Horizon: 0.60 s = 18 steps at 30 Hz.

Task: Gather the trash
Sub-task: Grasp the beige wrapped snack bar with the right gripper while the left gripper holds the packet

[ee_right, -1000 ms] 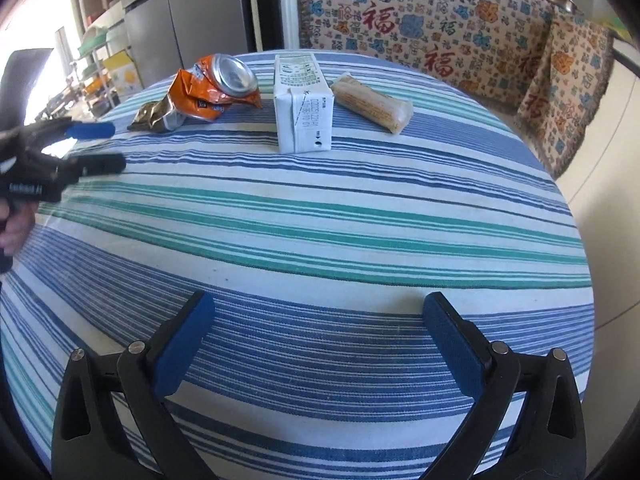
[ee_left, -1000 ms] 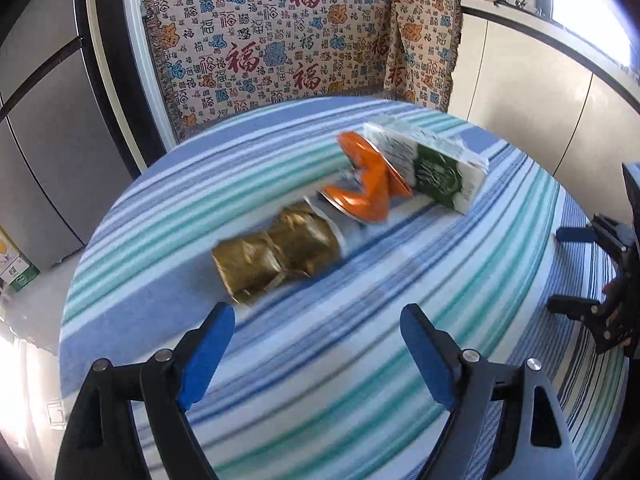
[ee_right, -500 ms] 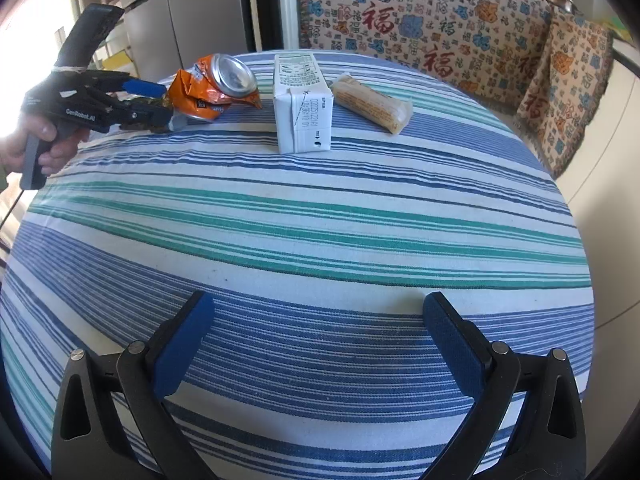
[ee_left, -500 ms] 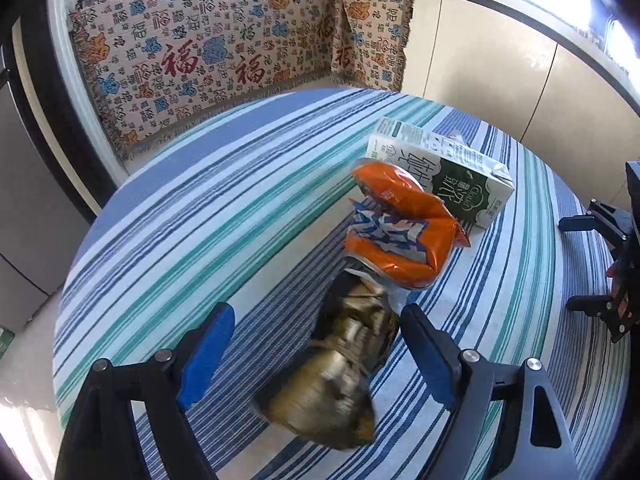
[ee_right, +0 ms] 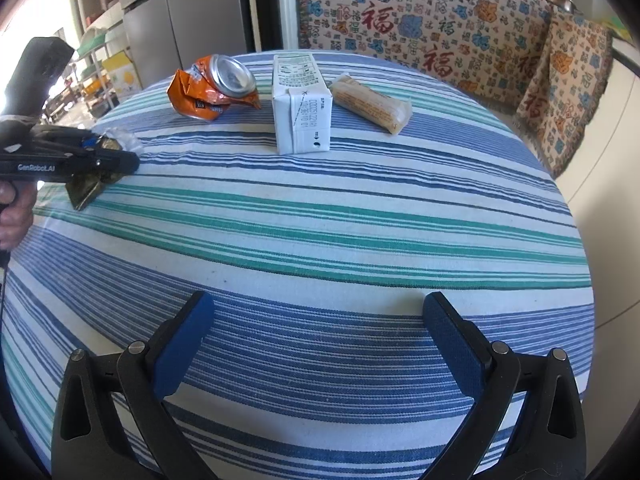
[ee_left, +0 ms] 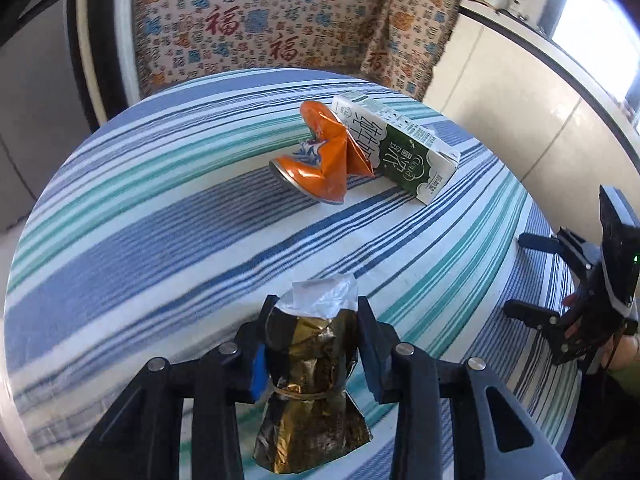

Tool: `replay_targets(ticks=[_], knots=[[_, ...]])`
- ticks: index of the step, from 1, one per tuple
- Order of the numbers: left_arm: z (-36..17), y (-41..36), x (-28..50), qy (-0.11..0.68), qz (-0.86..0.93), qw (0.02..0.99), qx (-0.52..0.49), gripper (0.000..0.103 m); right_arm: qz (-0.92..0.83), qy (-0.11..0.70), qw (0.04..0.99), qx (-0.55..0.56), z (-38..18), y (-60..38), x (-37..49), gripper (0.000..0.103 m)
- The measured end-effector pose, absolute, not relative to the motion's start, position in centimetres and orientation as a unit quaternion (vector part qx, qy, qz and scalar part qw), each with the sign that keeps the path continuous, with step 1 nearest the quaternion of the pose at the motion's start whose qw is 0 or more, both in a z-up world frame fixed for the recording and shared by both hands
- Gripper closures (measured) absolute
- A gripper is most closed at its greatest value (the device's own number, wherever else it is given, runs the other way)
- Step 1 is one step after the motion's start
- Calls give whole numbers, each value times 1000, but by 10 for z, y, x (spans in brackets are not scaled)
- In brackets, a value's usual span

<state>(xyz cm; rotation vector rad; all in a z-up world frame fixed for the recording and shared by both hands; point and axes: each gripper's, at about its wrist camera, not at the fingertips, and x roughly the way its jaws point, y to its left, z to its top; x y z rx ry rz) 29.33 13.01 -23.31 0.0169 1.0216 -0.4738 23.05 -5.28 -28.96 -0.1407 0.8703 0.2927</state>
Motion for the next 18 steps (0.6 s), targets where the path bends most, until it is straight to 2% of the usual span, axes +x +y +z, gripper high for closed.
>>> replay_targets(ticks=[6, 8, 13, 16, 18], knots=[[-229, 105, 257, 482, -138, 865, -28, 63, 141, 420, 894, -68, -290, -53, 230, 0], [-233, 97, 252, 476, -113, 872, -12, 54, 141, 420, 894, -67, -290, -53, 230, 0], [-240, 86, 240, 451, -94, 886, 43, 48, 131, 420, 897, -44, -287, -73, 233, 1], [-244, 89, 235, 439, -76, 894, 43, 26, 102, 427, 897, -51, -286, -95, 252, 2], [-245, 94, 237, 441, -75, 894, 31, 26, 96, 433, 895, -45, -285, -107, 273, 2]])
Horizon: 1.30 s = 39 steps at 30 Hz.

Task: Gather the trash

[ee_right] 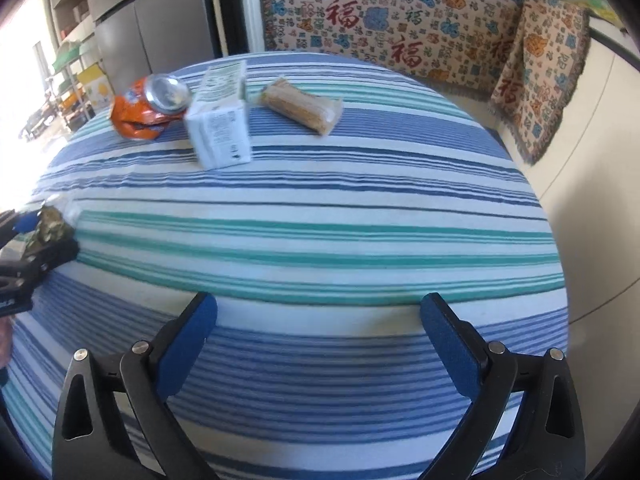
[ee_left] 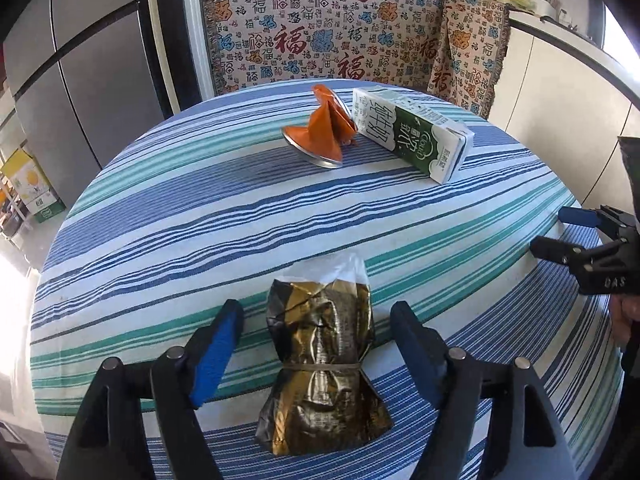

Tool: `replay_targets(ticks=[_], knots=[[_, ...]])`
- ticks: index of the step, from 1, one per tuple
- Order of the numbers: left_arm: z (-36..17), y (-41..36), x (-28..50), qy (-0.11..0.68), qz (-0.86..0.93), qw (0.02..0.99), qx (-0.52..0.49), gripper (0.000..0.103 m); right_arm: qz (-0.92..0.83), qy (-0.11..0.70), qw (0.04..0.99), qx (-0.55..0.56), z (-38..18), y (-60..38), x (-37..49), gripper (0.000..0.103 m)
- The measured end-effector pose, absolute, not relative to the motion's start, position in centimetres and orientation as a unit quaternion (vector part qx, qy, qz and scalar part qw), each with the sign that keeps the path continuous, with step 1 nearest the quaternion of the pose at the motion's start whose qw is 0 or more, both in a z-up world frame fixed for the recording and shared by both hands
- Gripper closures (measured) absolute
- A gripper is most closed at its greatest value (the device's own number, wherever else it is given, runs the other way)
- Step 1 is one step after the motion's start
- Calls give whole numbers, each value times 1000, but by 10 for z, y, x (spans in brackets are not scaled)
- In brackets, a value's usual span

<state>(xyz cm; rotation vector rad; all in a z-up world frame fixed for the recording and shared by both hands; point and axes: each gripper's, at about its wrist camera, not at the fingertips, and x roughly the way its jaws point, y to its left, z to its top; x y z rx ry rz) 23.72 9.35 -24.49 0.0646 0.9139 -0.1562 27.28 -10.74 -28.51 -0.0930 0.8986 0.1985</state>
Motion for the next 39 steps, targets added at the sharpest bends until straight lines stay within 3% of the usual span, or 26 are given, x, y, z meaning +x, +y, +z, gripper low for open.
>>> replay_targets(ticks=[13, 15, 16, 18, 20, 27, 34, 36, 37, 38, 39], knots=[[-245, 88, 244, 444, -74, 892, 39, 18, 139, 418, 885, -150, -270, -64, 413, 5], [-245, 88, 245, 444, -76, 892, 38, 17, 158, 415, 882, -157, -268, -55, 418, 18], [-246, 88, 246, 445, -76, 892, 39, 16, 183, 425, 876, -137, -267, -54, 423, 39], [-246, 87, 247, 445, -77, 891, 40, 16, 195, 442, 869, -107, -265, -56, 426, 67], [-247, 86, 248, 446, -78, 891, 39, 15, 180, 441, 873, -104, -266, -61, 419, 74], [-247, 81, 251, 446, -76, 891, 42, 14, 103, 441, 890, -59, -271, -101, 339, 74], [-247, 79, 249, 447, -70, 891, 41, 13, 160, 424, 891, -26, -275, -72, 246, 68], [-247, 80, 246, 448, -63, 891, 40, 13, 174, 414, 893, -34, -277, -58, 233, 52], [-247, 81, 244, 448, -60, 891, 37, 13, 181, 413, 892, -33, -278, -53, 232, 33], [-248, 82, 240, 449, -57, 891, 35, 13, 184, 411, 892, -34, -280, -49, 231, 24], [-248, 83, 237, 449, -54, 891, 35, 13, 182, 408, 894, -39, -282, -45, 229, 23]])
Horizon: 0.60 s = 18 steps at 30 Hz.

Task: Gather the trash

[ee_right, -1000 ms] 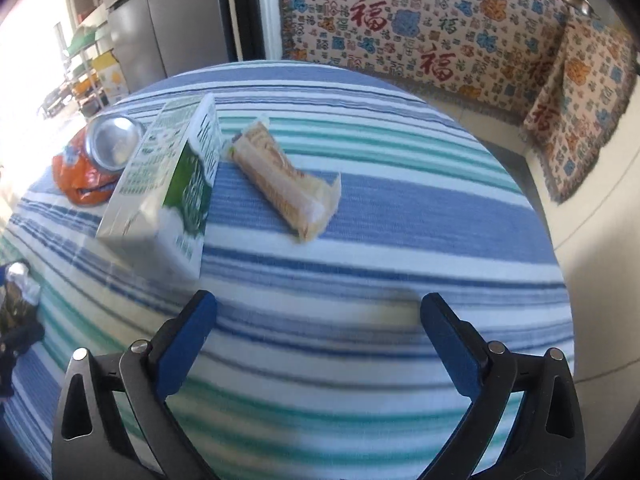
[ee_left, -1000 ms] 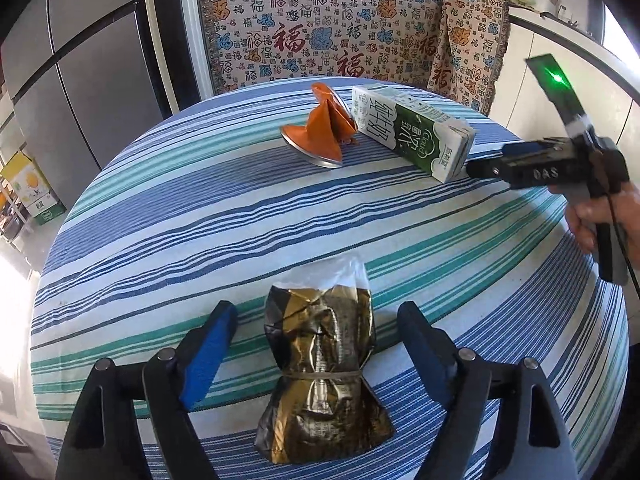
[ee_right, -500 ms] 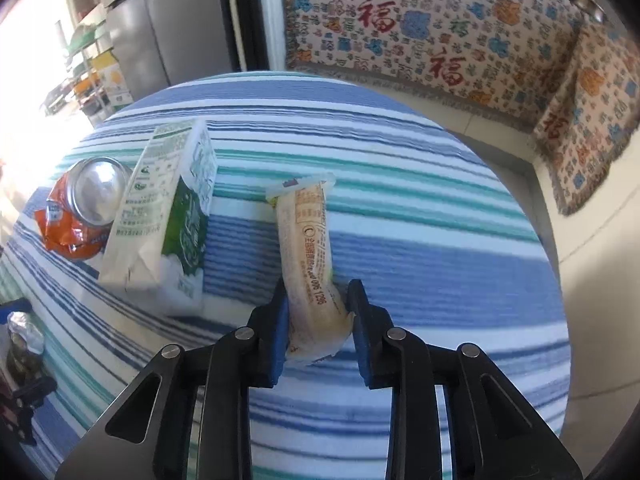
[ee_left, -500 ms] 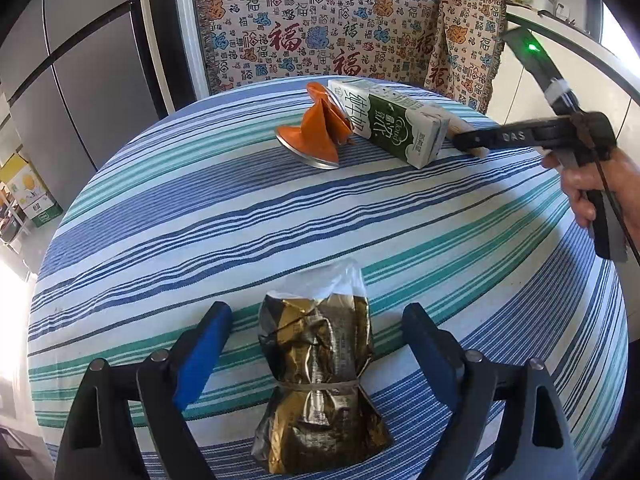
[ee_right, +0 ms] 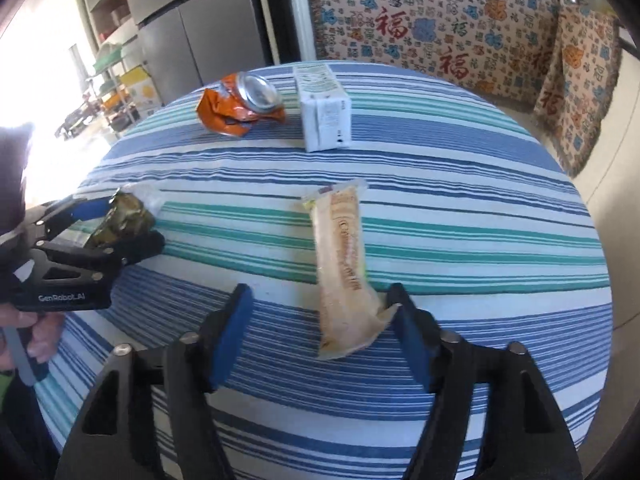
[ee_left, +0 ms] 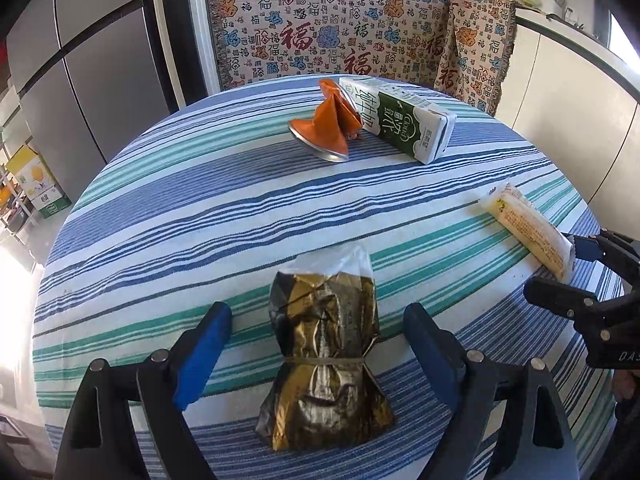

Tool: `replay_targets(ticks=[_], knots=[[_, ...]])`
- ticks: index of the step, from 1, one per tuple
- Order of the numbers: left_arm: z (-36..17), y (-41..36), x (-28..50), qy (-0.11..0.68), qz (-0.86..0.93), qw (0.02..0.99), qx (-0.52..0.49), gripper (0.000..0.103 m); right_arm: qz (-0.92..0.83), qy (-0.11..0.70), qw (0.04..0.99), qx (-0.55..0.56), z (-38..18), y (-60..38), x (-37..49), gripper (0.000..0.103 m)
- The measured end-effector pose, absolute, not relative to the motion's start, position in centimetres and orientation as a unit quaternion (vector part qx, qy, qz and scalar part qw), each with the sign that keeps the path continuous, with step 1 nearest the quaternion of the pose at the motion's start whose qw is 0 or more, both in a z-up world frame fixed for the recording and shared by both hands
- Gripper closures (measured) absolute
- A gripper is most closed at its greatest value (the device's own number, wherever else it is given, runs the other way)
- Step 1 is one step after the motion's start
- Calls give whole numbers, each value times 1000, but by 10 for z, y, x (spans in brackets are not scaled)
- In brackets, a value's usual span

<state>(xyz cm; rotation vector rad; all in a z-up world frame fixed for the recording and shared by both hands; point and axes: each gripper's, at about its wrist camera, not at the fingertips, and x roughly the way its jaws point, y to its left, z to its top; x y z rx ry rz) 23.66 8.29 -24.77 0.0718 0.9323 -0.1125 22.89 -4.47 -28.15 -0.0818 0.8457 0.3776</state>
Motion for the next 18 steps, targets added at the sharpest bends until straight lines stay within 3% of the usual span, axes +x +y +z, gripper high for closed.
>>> replay_targets(ticks=[8, 18], knots=[[-247, 91, 213, 456, -43, 888, 32, 13, 182, 416, 887, -86, -289, -25, 233, 2], [-245, 92, 208, 456, -54, 888, 31, 13, 188, 417, 886, -72, -289, -30, 230, 1]])
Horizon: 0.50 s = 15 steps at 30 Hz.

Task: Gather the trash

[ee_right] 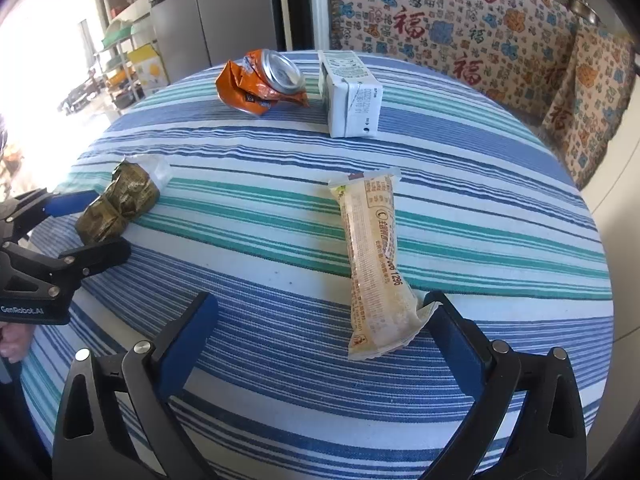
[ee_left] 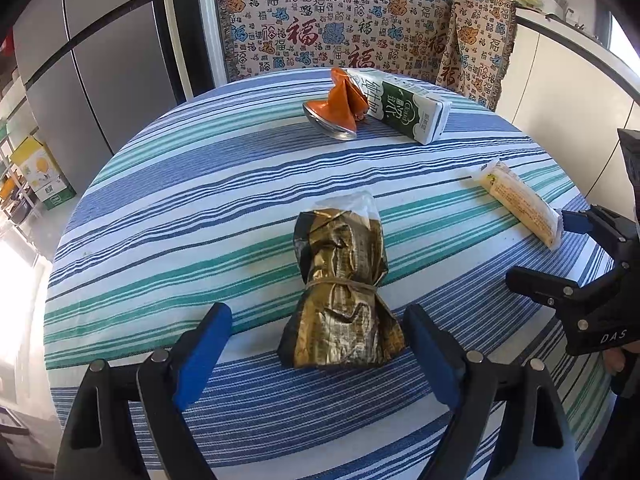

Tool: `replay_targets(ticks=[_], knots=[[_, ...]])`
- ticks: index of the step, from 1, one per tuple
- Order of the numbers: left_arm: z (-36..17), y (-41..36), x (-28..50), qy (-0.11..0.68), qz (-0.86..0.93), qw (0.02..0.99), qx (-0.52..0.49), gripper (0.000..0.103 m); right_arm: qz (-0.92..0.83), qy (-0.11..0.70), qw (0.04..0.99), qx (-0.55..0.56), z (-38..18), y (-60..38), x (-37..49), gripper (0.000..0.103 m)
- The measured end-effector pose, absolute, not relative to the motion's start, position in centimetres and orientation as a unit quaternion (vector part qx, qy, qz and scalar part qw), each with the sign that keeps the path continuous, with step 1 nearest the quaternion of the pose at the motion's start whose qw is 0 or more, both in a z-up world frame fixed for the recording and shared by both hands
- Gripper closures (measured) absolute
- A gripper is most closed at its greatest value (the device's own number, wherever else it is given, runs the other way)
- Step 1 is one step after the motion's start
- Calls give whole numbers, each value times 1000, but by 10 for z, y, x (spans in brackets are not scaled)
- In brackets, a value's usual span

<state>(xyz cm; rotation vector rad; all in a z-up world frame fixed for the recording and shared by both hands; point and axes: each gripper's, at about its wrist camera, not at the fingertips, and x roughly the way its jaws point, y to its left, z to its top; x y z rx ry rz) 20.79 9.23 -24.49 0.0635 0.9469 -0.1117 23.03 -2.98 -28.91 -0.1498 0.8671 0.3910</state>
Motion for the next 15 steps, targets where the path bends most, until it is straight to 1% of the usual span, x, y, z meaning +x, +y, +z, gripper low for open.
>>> replay_targets(ticks=[3, 4, 5, 6, 7, 9, 10, 11, 13, 14, 15], knots=[[-243, 93, 208, 455, -57, 889, 26, 15, 196, 424, 882, -65, -287, -35, 230, 1], [-242, 94, 208, 452, -58, 890, 23, 15, 197, 431, 878, -68, -285, -37, 231, 4], [-239, 94, 208, 448, -60, 892, 20, 19, 200, 441, 872, -68, -282, -40, 234, 9], [-237, 93, 207, 445, -63, 893, 18, 21, 203, 451, 867, -65, -278, -42, 237, 12], [-235, 92, 207, 444, -66, 894, 17, 25, 209, 459, 862, -60, -273, -44, 241, 18], [-232, 89, 207, 442, -70, 894, 19, 33, 212, 464, 858, -59, -263, -47, 247, 21], [-231, 88, 207, 441, -71, 894, 20, 41, 211, 465, 857, -63, -259, -47, 250, 23], [-230, 86, 207, 441, -73, 894, 20, 51, 211, 467, 856, -69, -255, -46, 254, 26], [-228, 82, 207, 443, -78, 893, 20, 63, 212, 476, 850, -79, -254, -42, 261, 30], [-228, 81, 207, 443, -76, 893, 22, 67, 211, 481, 847, -83, -255, -41, 265, 33], [-227, 80, 207, 443, -75, 893, 23, 69, 210, 487, 844, -86, -256, -40, 268, 37]])
